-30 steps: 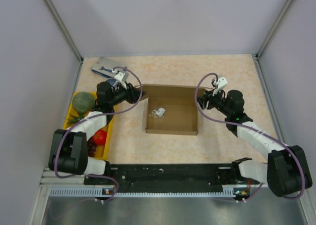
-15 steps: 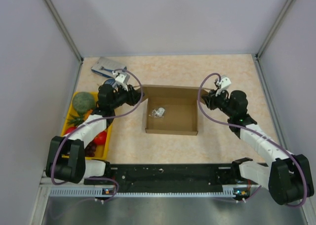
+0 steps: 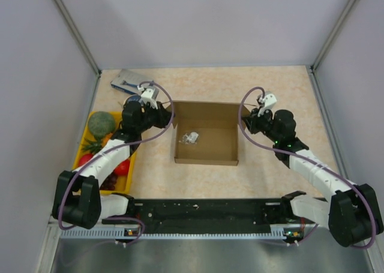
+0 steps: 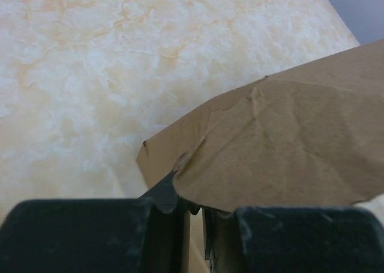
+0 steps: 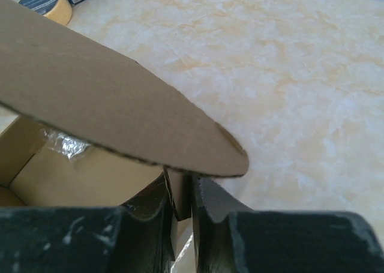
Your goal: Fold the paper box
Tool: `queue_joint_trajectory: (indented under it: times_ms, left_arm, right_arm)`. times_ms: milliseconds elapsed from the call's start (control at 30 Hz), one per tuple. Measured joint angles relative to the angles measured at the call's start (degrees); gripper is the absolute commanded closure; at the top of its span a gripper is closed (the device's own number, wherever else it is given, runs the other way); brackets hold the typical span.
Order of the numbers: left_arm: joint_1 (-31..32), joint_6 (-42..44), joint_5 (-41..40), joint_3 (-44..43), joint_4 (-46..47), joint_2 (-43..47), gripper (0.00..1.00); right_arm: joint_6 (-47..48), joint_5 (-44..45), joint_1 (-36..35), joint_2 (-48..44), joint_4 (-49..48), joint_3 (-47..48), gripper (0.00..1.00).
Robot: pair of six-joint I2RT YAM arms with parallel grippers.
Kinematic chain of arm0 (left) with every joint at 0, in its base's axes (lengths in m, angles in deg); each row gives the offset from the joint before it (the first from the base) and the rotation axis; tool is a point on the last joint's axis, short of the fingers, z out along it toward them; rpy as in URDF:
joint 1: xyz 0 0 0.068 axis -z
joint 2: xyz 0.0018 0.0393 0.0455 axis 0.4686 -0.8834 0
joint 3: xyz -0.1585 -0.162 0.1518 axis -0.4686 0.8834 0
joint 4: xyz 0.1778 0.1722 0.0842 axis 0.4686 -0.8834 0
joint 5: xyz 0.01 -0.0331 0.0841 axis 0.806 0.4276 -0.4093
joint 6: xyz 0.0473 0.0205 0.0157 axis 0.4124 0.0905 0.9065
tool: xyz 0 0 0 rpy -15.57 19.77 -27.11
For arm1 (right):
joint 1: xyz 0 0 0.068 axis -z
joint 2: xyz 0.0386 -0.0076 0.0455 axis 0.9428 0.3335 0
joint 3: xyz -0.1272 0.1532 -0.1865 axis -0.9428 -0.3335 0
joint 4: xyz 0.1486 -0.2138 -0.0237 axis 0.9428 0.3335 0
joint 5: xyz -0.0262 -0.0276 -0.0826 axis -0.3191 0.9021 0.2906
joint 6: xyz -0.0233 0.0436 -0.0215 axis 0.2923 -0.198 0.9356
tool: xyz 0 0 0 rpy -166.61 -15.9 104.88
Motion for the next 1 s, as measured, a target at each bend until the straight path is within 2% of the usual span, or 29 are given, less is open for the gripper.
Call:
queue_joint_trajectory:
  times_ms: [200,600,833,1000]
  left_arm:
    - [2.23,-2.99,-4.02,-3.72,-4.85,-0.83,0.94]
    - [7.21,-8.87,-11.89,-8.5,-8.83,-3.78,1.0]
    - [9.64,-11.06,-17.27,-8.48,-8.76,-3.8,1.0]
    - [11.3,-11.23,-20.04,-5.16,-6.45,-1.38,1.0]
  right_arm:
    - [-4.5,8.55,-3.74,1.44,7.65,5.62,0.97]
    - [-16.06,24.41,-8.66,5.16,18.32,13.38,0.97]
    - [-19.41,32.26,-12.07,6.14,19.23,14.23,0.98]
    - [-19.54,36.46,-14.38,5.57,17.77,12.66,0.98]
